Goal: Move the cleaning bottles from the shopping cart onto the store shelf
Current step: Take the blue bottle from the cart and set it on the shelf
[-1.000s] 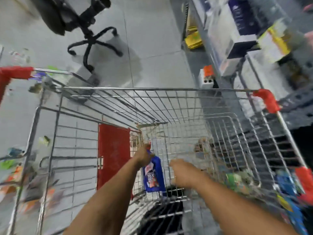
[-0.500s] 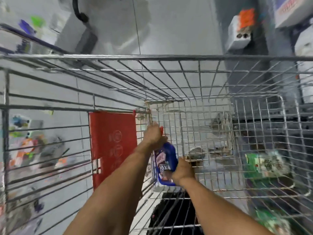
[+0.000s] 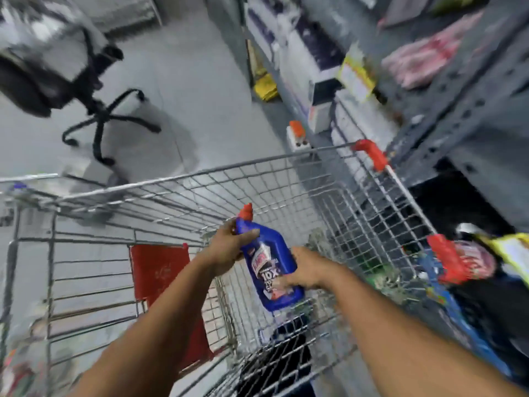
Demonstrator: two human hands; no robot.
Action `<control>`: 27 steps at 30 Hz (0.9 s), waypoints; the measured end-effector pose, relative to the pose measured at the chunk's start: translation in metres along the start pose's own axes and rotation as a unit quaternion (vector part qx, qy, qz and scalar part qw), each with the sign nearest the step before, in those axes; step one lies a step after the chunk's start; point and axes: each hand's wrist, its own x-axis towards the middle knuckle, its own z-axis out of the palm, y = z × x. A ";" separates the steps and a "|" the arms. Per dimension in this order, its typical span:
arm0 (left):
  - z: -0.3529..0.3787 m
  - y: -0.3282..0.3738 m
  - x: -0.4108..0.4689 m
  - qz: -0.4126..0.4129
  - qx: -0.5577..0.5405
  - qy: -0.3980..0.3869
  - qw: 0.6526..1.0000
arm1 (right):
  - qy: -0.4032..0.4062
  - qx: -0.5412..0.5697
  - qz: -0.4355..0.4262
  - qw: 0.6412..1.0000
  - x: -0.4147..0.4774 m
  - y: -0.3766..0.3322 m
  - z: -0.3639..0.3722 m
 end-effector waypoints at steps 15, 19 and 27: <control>0.213 0.145 -0.225 0.346 0.141 -0.306 0.876 | 0.422 0.149 -0.195 0.873 -0.299 0.016 -0.071; 0.279 0.133 -0.235 0.368 0.155 -0.352 0.847 | 0.557 0.155 -0.129 0.805 -0.332 0.056 -0.076; 0.379 0.140 -0.210 0.360 0.209 -0.486 0.769 | 0.703 0.170 -0.033 0.689 -0.340 0.101 -0.109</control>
